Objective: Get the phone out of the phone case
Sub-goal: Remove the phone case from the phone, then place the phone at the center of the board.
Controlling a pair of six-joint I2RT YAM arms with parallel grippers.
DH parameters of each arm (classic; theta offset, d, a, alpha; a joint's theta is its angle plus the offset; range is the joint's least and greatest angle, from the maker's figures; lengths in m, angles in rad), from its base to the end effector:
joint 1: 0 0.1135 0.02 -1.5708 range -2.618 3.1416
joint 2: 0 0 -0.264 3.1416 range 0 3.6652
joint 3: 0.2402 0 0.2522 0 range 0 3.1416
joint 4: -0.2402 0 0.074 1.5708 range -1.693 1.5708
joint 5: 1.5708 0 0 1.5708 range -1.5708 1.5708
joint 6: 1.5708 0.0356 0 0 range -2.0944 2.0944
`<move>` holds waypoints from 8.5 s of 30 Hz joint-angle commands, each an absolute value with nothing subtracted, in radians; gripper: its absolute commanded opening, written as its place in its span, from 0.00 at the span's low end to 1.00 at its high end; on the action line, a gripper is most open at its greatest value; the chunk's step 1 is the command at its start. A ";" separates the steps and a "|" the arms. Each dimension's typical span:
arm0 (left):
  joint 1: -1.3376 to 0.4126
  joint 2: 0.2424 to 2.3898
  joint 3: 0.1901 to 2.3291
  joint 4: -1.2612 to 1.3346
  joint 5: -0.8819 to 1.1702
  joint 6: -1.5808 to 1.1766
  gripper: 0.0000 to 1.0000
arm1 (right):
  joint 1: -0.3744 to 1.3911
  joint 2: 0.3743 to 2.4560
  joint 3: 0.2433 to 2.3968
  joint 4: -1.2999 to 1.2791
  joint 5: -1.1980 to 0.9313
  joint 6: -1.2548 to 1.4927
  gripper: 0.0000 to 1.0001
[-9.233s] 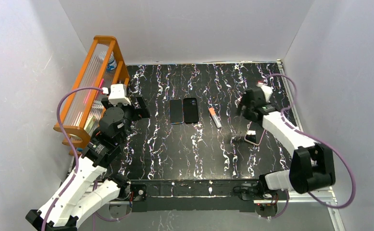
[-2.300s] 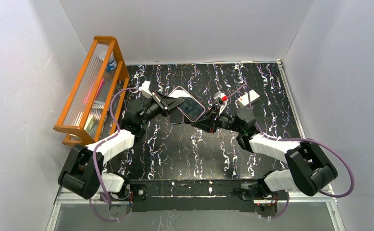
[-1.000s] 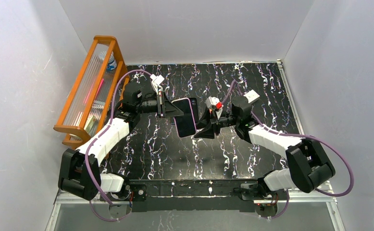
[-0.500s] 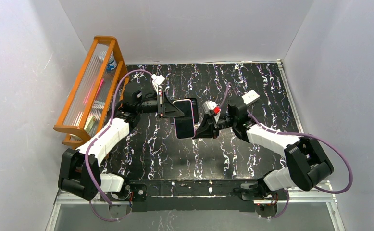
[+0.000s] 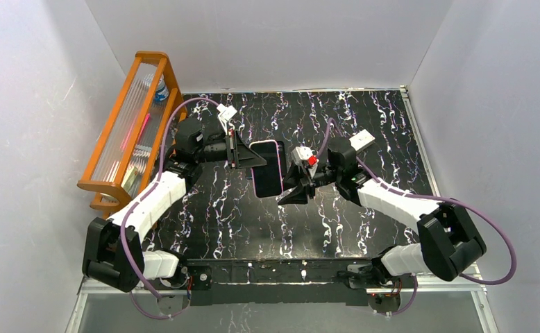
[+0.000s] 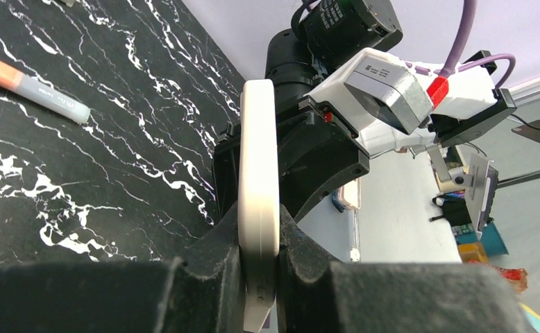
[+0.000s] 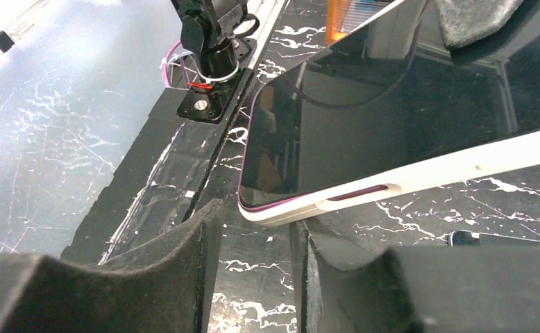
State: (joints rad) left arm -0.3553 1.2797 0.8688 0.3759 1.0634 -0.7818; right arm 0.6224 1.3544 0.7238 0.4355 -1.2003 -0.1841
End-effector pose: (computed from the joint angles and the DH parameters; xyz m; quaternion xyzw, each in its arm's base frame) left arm 0.2554 -0.1280 0.3204 0.2130 0.6805 -0.6297 0.3082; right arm 0.2096 0.1912 0.2585 -0.5800 0.4458 0.5398 0.4165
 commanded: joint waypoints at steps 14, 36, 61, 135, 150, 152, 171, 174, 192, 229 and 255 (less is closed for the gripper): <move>-0.367 1.187 0.860 0.460 1.131 -0.698 0.00 | 0.633 1.298 0.767 0.527 -1.223 -0.083 0.45; -0.436 1.159 0.860 0.459 1.109 -0.738 0.00 | 0.633 1.338 0.791 0.610 -1.218 -0.029 0.10; -0.471 1.179 0.830 0.527 1.041 -0.904 0.00 | 0.631 1.302 0.768 0.561 -0.921 -0.217 0.02; -0.883 1.155 1.057 -0.277 -0.235 -0.143 0.75 | 0.642 1.352 0.673 0.598 -0.321 1.020 0.01; -1.111 1.384 1.144 -0.278 -0.650 -0.084 0.65 | 0.655 1.339 0.709 0.468 -0.280 1.045 0.01; -1.123 1.403 1.154 -0.277 -0.687 -0.066 0.61 | 0.656 1.338 0.709 0.468 -0.281 1.047 0.01; -1.172 1.567 1.163 -0.275 -0.783 -0.033 0.32 | 0.663 1.311 0.714 0.441 -0.270 1.063 0.01; -1.172 1.568 1.149 -0.266 -0.791 -0.056 0.18 | 0.663 1.306 0.713 0.428 -0.256 1.066 0.01; -1.318 1.480 1.185 -0.372 -0.800 -0.167 0.00 | 0.660 1.377 0.776 0.326 -0.021 1.071 0.01; -1.221 1.822 1.215 -0.798 -0.835 -0.446 0.12 | 0.413 1.321 0.510 0.382 -0.436 0.781 0.01; -1.143 1.891 1.226 -0.588 -0.686 -0.470 0.58 | 0.414 1.325 0.493 0.353 -0.435 0.758 0.01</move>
